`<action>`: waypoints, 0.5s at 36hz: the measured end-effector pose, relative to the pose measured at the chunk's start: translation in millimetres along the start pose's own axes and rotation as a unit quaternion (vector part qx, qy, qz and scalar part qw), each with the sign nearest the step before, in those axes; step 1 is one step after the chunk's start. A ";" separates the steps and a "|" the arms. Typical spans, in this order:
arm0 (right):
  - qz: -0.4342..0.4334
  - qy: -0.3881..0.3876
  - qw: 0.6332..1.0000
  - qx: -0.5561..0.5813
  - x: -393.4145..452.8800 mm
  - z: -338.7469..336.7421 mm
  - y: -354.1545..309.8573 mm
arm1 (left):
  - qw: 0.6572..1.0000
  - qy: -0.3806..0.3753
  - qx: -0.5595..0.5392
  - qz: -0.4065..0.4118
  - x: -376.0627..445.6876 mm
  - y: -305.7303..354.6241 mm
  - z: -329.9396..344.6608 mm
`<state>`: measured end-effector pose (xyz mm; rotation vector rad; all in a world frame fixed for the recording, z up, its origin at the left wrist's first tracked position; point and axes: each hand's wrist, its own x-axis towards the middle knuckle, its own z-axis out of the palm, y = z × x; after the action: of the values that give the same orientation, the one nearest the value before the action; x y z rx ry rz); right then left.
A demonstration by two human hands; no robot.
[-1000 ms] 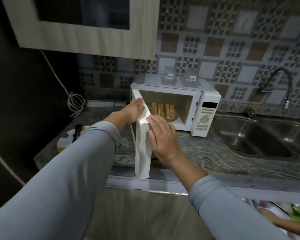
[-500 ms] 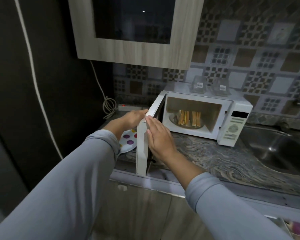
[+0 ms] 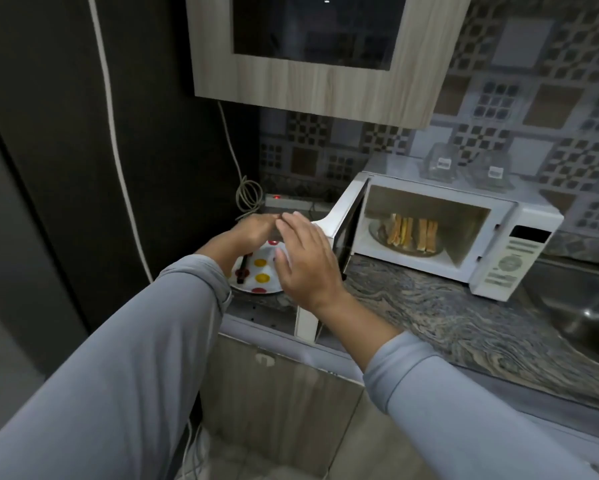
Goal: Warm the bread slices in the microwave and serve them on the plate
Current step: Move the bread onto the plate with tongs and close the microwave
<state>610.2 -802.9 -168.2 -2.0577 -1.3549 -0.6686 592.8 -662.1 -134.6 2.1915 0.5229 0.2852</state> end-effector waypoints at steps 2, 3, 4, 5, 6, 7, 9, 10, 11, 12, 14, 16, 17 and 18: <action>-0.003 -0.023 0.999 0.032 2.3 14.2 -6.6 | 0.998 0.027 0.050 -0.013 1.0 -11.7 -6.5; 0.000 -0.032 0.999 0.041 3.3 21.2 -9.4 | 0.997 0.027 0.072 -0.026 1.8 -17.0 -9.6; 0.007 -0.045 0.998 0.052 4.9 28.0 -12.7 | 0.995 0.028 0.089 -0.040 3.9 -24.7 -12.7; 0.015 -0.058 0.996 0.064 6.1 35.4 -15.9 | 0.992 0.031 0.107 -0.052 4.6 -33.1 -15.0; 0.027 -0.071 0.994 0.075 7.1 39.2 -17.8 | 0.991 0.033 0.119 -0.057 4.6 -36.8 -16.3; 0.040 -0.084 0.992 0.089 7.5 46.7 -20.3 | 0.989 0.032 0.126 -0.073 2.8 -42.6 -18.5; 0.082 -0.105 0.984 0.121 10.3 61.8 -23.6 | 0.986 0.036 0.136 -0.088 6.2 -56.6 -21.2; 0.110 -0.111 0.978 0.136 11.0 71.9 -24.6 | 0.985 0.036 0.140 -0.098 9.2 -65.9 -22.1; 0.140 -0.109 0.973 0.145 11.3 78.6 -23.8 | 0.984 0.032 0.139 -0.111 12.3 -73.3 -20.9; 0.175 -0.115 0.966 0.151 10.9 89.7 -23.9 | 0.982 0.027 0.141 -0.120 15.2 -84.7 -19.6; 0.247 -0.136 0.945 0.166 10.7 110.9 -21.2 | 0.981 0.017 0.130 -0.142 21.9 -101.9 -17.3; 0.298 -0.151 0.926 0.177 13.4 129.6 -15.6 | 0.981 0.016 0.107 -0.158 31.1 -115.3 -14.3; 0.321 -0.155 0.917 0.178 16.4 138.4 -12.4 | 0.982 0.015 0.100 -0.162 37.0 -123.2 -13.5; 0.345 -0.159 0.908 0.178 19.1 148.1 -9.2 | 0.982 0.015 0.092 -0.162 43.3 -133.3 -11.8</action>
<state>622.2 -683.8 -257.9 -2.1779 -0.7214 0.2163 590.9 -559.6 -231.0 2.2360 0.9409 0.0972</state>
